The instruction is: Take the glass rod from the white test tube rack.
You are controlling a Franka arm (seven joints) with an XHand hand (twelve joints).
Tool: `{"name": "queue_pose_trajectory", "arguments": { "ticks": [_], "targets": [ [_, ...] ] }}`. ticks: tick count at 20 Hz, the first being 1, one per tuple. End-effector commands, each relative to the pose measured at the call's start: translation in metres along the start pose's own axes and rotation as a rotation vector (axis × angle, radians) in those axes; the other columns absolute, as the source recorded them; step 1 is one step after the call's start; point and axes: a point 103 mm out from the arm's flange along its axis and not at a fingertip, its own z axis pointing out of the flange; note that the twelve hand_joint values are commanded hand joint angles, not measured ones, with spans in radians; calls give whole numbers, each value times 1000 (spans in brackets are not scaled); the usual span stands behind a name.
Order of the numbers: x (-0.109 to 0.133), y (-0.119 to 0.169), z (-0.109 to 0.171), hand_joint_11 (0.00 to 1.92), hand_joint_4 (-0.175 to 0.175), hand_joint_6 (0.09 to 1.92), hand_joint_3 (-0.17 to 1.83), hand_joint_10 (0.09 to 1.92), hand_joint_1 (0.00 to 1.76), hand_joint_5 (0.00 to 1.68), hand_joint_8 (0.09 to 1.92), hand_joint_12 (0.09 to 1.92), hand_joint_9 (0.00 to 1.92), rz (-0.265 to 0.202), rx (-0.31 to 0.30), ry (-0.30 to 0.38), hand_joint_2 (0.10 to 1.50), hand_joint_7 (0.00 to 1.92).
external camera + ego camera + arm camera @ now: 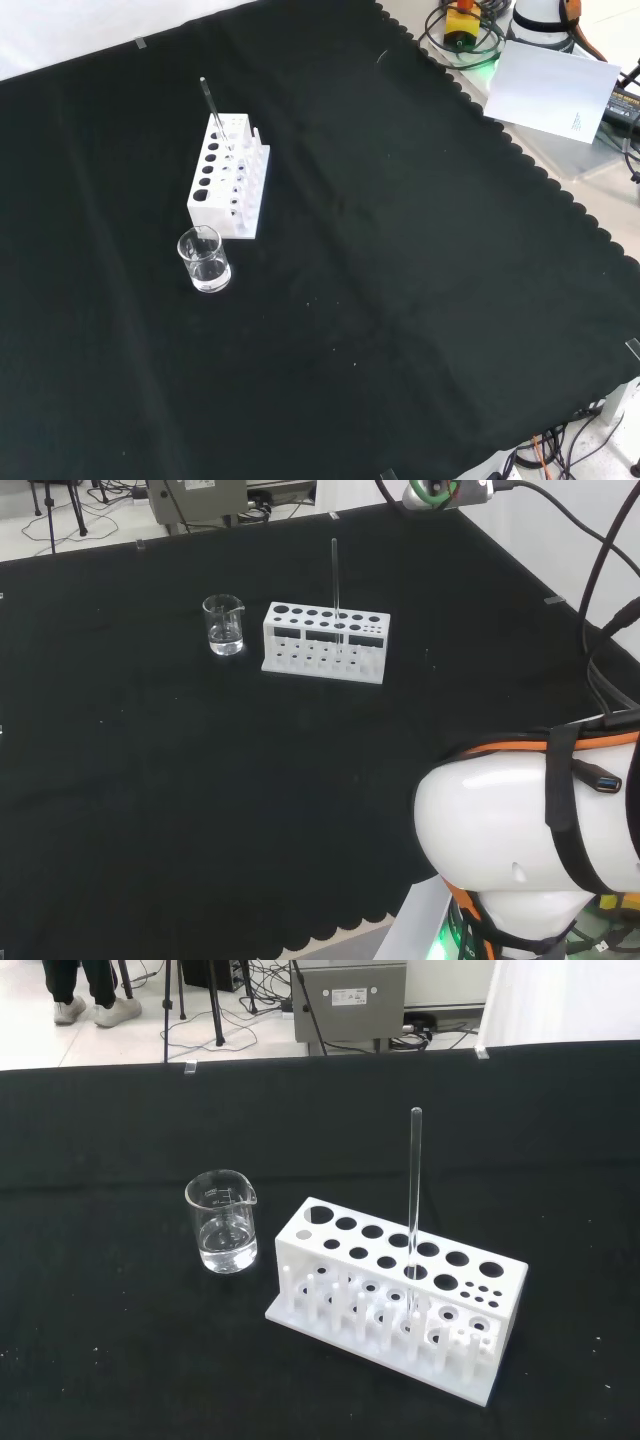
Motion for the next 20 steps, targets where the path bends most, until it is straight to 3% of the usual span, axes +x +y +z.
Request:
{"name": "queue_pose_trajectory", "arguments": {
  "ticks": [1,3,5,9,11,12,13,14,15,16,17,18,20],
  "targets": [
    [7,4,1,0,-160,87,657,704,696,55,484,1177,0,-3,-9,1,787,0],
    [10,7,4,0,-161,87,596,701,692,56,486,1198,0,-3,-12,13,818,0],
    [-10,0,4,0,-161,87,574,706,691,59,489,1203,0,-17,-32,57,830,0],
    [-12,1,5,0,-161,87,553,742,690,66,521,1212,0,-38,-28,61,841,0],
    [-8,8,6,0,-161,87,543,818,688,74,577,1278,6,-12,-11,30,846,0],
    [0,14,7,0,-161,87,540,853,686,79,621,1324,23,-78,-28,-42,848,0],
    [8,20,9,0,-162,87,540,882,685,85,669,1365,44,-86,-14,-50,848,0],
    [7,26,10,0,-163,87,541,906,684,90,719,1408,72,-66,-9,-41,849,0],
    [6,31,11,0,-164,87,544,923,683,95,765,1444,98,-100,-39,37,849,0],
    [9,38,13,8,-165,87,547,936,682,100,808,1469,125,-111,-51,64,848,0],
    [10,45,13,28,-167,87,552,944,682,106,852,1483,158,-115,-51,76,846,0],
    [-2,52,19,49,-168,87,556,952,682,114,884,1492,192,-75,-34,61,844,6],
    [-2,70,23,101,-173,87,566,954,683,134,936,1491,275,-71,-17,69,841,44]
  ]
}}
